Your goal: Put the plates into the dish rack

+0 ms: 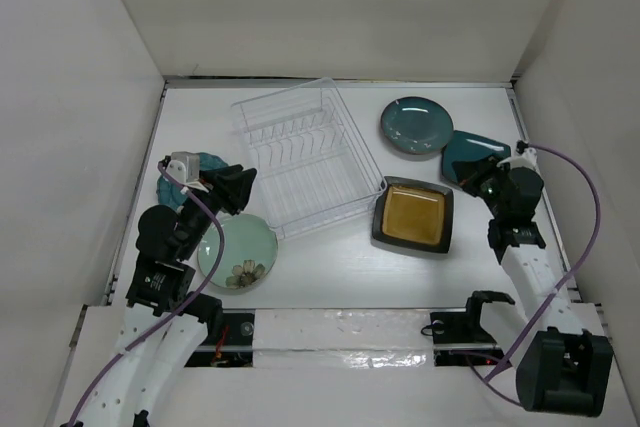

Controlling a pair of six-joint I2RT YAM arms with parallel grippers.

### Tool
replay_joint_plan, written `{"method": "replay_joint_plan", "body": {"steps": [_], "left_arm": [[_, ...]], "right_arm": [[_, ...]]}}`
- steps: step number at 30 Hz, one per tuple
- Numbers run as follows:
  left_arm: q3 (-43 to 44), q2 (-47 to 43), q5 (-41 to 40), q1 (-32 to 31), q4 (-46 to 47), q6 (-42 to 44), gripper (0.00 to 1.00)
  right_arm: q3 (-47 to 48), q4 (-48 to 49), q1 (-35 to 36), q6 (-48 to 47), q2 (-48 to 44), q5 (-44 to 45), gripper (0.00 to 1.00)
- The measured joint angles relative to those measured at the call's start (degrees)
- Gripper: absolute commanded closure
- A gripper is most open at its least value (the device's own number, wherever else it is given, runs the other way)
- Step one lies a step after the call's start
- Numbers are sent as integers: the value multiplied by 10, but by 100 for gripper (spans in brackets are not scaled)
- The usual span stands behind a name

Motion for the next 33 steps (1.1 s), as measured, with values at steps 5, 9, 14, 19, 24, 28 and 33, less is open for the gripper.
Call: {"method": "replay_joint_plan", "body": {"steps": [5, 9, 14, 19, 24, 28, 33], "left_arm": [[0, 0, 0, 0, 1, -1, 65], [0, 0, 0, 0, 0, 3, 70], [0, -9, 1, 0, -1, 8, 82], [0, -23, 3, 0, 2, 12, 100], [0, -41, -21, 4, 0, 12, 100], [0, -57, -50, 8, -3, 11, 100], [0, -72, -70, 12, -3, 9, 95]], "right_arm": [[35, -32, 73, -33, 26, -4, 82], [63, -51, 132, -55, 30, -9, 80], [112, -84, 230, -83, 31, 0, 100], [143, -89, 382, -84, 33, 26, 100], [153, -70, 555, -57, 77, 70, 100], [179, -58, 692, -31, 161, 129, 100], [206, -42, 830, 32, 261, 257, 99]]}}
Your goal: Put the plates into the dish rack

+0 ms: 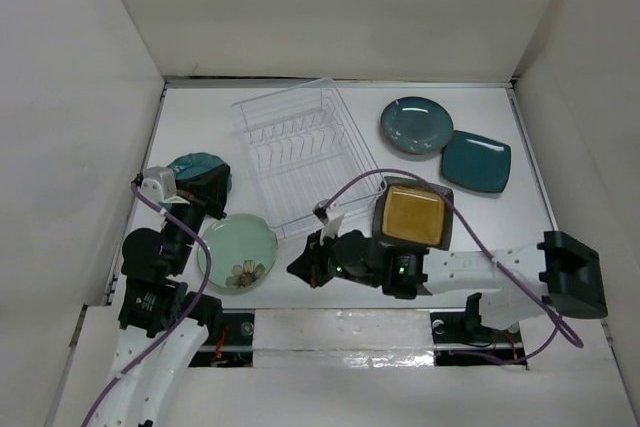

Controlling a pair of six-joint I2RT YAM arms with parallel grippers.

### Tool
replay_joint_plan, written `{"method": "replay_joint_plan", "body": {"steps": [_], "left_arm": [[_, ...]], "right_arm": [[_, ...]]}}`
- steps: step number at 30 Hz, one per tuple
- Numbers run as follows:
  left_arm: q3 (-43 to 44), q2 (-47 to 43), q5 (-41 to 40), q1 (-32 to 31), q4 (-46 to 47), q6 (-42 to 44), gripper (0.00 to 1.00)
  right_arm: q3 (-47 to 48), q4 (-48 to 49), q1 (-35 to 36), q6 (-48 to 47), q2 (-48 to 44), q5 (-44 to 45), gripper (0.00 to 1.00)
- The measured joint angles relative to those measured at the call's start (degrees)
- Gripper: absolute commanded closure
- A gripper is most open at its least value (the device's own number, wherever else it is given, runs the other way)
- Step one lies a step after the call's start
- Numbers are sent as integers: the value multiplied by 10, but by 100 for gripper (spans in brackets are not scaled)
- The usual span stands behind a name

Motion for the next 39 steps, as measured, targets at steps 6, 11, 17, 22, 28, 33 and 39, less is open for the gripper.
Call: {"method": "replay_joint_plan", "body": {"steps": [6, 11, 17, 22, 28, 33, 39], "left_arm": [[0, -4, -2, 0, 2, -3, 77], [0, -7, -7, -10, 2, -2, 72], [0, -20, -11, -25, 0, 0, 71], [0, -38, -22, -40, 0, 3, 71], [0, -45, -33, -54, -4, 5, 71], [0, -54, -52, -58, -9, 10, 71], [0, -54, -58, -59, -12, 12, 71]], "right_arm": [[-42, 68, 38, 147, 82, 108, 77], [-49, 132, 36, 250, 202, 142, 44], [-17, 232, 27, 338, 318, 122, 39], [-1, 280, 21, 405, 359, 119, 46], [33, 289, 17, 472, 401, 128, 54], [56, 295, 9, 506, 427, 129, 57], [55, 308, 6, 530, 442, 129, 77]]}}
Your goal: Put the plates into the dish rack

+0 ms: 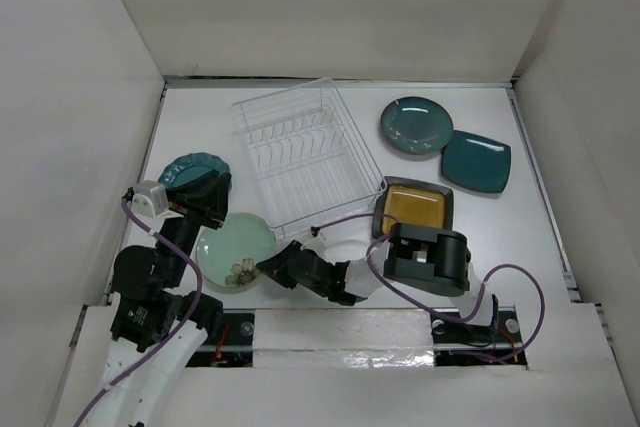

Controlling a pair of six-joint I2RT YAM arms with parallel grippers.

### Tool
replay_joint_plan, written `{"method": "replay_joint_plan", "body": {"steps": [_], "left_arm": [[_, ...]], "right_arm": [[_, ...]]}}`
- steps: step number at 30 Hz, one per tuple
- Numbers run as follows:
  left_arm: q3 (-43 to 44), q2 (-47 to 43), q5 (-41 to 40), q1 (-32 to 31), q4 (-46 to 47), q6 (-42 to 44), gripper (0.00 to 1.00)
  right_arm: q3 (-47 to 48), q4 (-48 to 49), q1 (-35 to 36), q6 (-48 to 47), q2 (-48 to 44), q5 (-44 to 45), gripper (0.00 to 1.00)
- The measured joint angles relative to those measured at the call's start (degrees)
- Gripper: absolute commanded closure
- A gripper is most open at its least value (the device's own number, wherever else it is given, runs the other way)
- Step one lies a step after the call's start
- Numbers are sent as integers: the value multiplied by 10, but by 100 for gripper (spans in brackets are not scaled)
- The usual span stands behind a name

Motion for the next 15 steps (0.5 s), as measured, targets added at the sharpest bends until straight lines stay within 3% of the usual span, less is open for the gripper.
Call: {"method": "replay_joint_plan", "body": {"steps": [4, 7, 11, 15], "left_arm": [[0, 0, 0, 0, 0, 0, 71], [0, 0, 0, 0, 0, 1, 71], [0, 0, -2, 0, 0, 1, 72], [0, 0, -3, 0, 0, 2, 71]], "right_arm": [[-9, 16, -5, 5, 4, -6, 94], [-19, 32, -9, -2, 4, -14, 100], [-37, 45, -7, -37, -7, -22, 100], [-61, -1, 15, -89, -61, 1, 100]]}}
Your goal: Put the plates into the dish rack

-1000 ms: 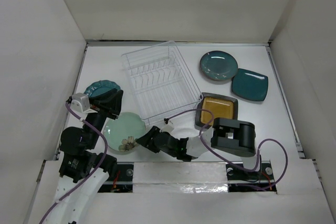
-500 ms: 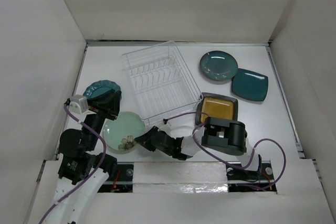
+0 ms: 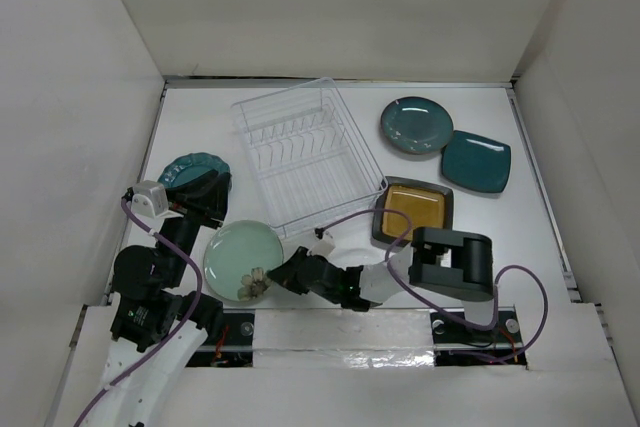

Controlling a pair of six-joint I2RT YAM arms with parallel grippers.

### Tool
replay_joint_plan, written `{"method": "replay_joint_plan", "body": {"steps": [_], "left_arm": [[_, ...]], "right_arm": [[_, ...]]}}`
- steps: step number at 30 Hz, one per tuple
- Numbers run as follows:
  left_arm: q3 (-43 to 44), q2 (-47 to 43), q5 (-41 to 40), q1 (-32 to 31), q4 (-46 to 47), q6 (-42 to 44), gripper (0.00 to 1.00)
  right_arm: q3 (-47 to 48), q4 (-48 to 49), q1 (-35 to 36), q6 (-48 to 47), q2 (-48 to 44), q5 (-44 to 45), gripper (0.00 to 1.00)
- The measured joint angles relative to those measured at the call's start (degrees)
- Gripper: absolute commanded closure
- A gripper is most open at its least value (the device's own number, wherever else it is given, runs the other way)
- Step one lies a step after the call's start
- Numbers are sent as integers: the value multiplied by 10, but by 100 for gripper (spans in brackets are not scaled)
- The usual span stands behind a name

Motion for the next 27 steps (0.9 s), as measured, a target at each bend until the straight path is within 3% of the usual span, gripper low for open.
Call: {"method": "replay_joint_plan", "body": {"steps": [8, 21, 27], "left_arm": [[0, 4, -5, 0, 0, 2, 72], [0, 7, -5, 11, 5, 2, 71], [0, 11, -5, 17, 13, 3, 69]], "right_arm": [[3, -131, 65, -119, -96, 61, 100], [149, -310, 104, -325, -103, 215, 100], [186, -310, 103, -453, -110, 279, 100]]}}
